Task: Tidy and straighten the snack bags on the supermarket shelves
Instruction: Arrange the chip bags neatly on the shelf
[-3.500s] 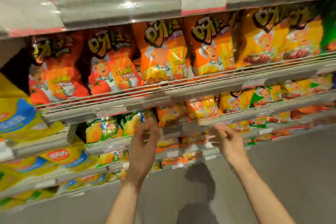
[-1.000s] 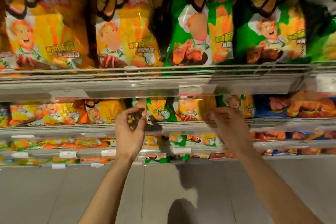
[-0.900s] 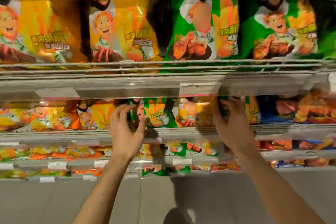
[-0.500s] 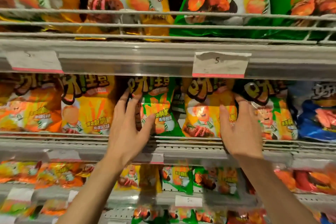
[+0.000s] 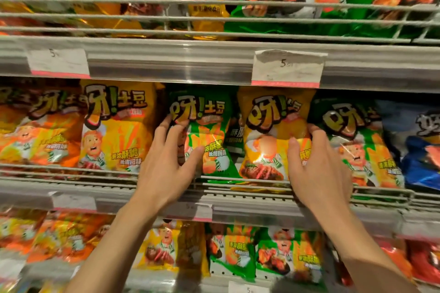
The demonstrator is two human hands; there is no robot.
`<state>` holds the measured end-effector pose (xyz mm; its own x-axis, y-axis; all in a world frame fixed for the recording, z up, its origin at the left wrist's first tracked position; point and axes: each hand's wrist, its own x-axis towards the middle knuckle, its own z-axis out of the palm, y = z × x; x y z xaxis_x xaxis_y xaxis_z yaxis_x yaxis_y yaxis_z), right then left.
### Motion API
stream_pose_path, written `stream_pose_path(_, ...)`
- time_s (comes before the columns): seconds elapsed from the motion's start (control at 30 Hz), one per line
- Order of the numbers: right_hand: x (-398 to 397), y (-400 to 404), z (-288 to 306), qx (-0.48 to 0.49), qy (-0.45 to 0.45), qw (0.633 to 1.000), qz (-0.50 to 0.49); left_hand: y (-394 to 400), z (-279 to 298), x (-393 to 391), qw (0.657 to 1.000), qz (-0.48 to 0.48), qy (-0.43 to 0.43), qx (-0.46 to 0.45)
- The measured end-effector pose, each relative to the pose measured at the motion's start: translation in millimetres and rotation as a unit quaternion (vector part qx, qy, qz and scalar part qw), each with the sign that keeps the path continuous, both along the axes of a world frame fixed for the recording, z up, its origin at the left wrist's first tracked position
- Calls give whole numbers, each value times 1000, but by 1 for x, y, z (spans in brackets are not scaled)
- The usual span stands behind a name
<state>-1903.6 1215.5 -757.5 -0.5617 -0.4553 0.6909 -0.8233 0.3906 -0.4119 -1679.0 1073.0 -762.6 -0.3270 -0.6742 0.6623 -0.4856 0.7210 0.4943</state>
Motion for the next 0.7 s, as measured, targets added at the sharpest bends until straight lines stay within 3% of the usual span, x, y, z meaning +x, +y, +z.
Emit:
stream_pose_path(0.3,0,12,15,45,-89,993,65,3,2,2,1000,-7,-4,28)
stream_pose_path(0.47,1,15,25,7,-171,980,97,4,4,3,999,-14,-10,37)
stream_pose_path(0.7,-3,11,38,-54,-217,964,142,5,5,6,999,-18,-6,48)
